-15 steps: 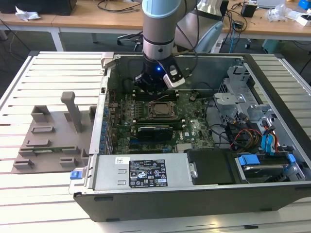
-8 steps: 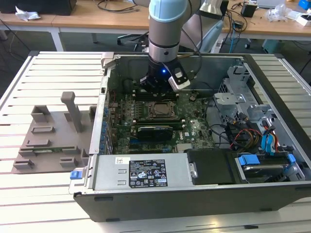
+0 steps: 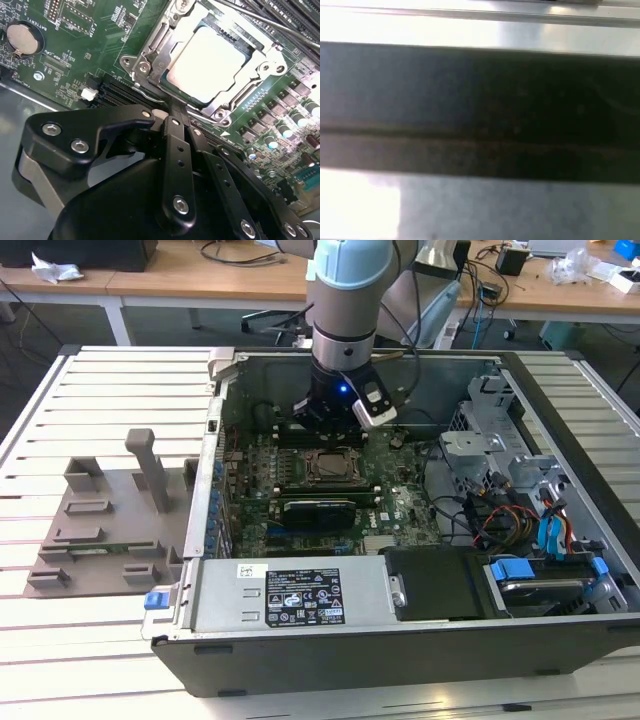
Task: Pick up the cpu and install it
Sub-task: 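Install the first cpu locking lever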
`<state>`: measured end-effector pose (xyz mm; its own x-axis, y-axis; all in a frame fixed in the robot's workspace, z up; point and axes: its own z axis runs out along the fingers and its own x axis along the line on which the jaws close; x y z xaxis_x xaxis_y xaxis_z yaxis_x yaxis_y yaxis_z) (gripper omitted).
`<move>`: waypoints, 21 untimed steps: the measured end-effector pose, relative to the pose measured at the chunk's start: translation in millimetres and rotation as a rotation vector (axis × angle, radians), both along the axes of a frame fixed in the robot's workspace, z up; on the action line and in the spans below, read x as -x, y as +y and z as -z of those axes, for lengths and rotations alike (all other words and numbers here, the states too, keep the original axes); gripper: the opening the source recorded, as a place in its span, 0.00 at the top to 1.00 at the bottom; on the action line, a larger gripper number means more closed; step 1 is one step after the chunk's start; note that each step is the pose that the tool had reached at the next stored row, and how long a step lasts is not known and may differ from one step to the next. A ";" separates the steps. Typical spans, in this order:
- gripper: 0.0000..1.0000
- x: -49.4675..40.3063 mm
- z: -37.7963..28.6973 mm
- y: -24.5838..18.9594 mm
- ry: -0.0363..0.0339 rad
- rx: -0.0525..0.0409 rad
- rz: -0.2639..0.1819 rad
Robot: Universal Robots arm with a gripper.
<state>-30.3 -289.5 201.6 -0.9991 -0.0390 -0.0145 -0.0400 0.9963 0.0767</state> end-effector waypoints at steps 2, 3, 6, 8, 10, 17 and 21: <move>0.89 0.0 -0.1 0.0 0.0001 0.0001 0.000; 0.89 -0.1 -0.1 0.0 0.0001 0.0000 0.000; 0.89 -0.8 -0.2 0.1 0.0002 0.0001 0.000; 0.89 -1.4 -0.9 0.3 -0.0001 0.0002 0.000; 0.89 -1.5 -2.6 0.5 0.0000 -0.0001 0.000; 0.89 -7.1 -3.0 0.2 0.0054 0.0002 0.000; 0.89 -10.9 -2.0 -0.8 0.0100 0.0007 0.000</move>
